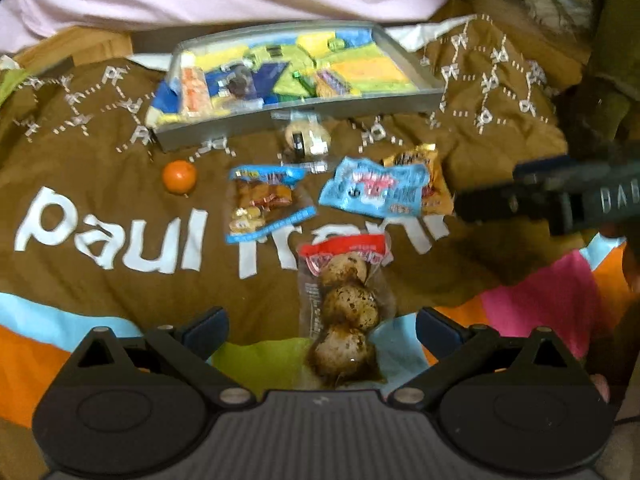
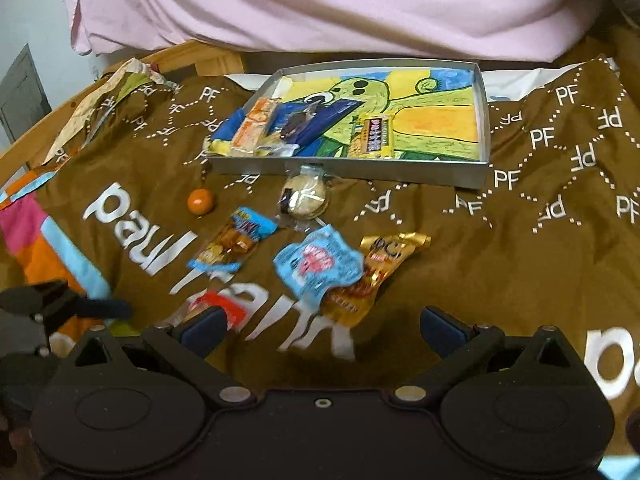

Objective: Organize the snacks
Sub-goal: 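Lower the left tool onto the quail egg pack while the right tool descends to the blue candy pack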

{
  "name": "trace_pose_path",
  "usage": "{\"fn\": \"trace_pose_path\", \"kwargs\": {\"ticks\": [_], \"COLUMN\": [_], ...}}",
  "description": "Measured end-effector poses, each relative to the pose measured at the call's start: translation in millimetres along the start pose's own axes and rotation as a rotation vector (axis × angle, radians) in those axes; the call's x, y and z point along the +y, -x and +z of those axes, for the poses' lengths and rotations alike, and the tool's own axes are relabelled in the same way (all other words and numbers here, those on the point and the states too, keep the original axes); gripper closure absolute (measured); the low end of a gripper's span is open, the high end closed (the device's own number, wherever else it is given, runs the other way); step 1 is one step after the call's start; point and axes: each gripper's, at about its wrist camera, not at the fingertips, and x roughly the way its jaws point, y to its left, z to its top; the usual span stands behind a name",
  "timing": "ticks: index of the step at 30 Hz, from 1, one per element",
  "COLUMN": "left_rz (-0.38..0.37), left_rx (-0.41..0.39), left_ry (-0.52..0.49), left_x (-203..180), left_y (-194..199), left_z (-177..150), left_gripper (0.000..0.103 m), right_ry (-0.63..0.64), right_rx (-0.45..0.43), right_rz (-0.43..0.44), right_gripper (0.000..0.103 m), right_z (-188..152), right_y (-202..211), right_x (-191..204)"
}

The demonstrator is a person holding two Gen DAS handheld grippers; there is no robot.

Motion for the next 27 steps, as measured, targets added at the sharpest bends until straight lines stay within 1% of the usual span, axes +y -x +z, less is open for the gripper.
{"fn": "trace_pose_path", "kwargs": {"ticks": [2, 4, 9, 13, 16, 18, 19, 21, 22, 23, 25, 27], "left_rz": [0.008, 0.026, 0.008, -0.006, -0.02, -0.026, -0.029, -0.038, -0.044, -0.05, -0.063, -0.071], "left_rx": [0.027, 0.022, 0.003, 0.003, 0.004, 0.003, 0.002, 0.003, 0.01, 0.016, 0.029, 0.043], "left_ry": [0.001, -0.012, -0.042, -0.044, -0.033, -0.021, -0.016, 0.001, 0.014, 0.028, 0.061, 0.1], "left_x": [1, -1, -5, -6, -3, -1, 0, 2, 2, 3, 6, 10], "left_y": [-9, -12, -8, -11, -14, -14, -14, -12, -11, -10, -9, -8], "left_z": [0, -1, -2, -3, -1, 0, 1, 1, 2, 2, 3, 3], "left_gripper": [0.002, 0.002, 0.016, 0.018, 0.021, 0.028, 0.03, 0.037, 0.039, 0.041, 0.044, 0.047], "right_ry": [-0.001, 0.018, 0.147, 0.242, 0.274, 0.276, 0.274, 0.29, 0.301, 0.304, 0.31, 0.351], "right_rx": [-0.016, -0.024, -0.045, -0.047, -0.035, -0.017, -0.004, -0.01, -0.009, 0.0, 0.022, 0.022], "right_rz": [0.017, 0.025, 0.028, 0.025, 0.016, 0.018, 0.023, 0.015, 0.015, 0.026, 0.039, 0.022], "right_gripper": [0.001, 0.001, 0.005, 0.007, 0.01, 0.015, 0.019, 0.02, 0.022, 0.028, 0.029, 0.029], "right_z": [5, 10, 16, 18, 21, 22, 22, 20, 19, 19, 18, 16], "right_y": [-8, -18, -44, -60, -72, -81, -85, -88, -88, -88, -89, -89], "right_x": [-3, -3, 8, 17, 19, 18, 17, 18, 19, 20, 21, 25]}}
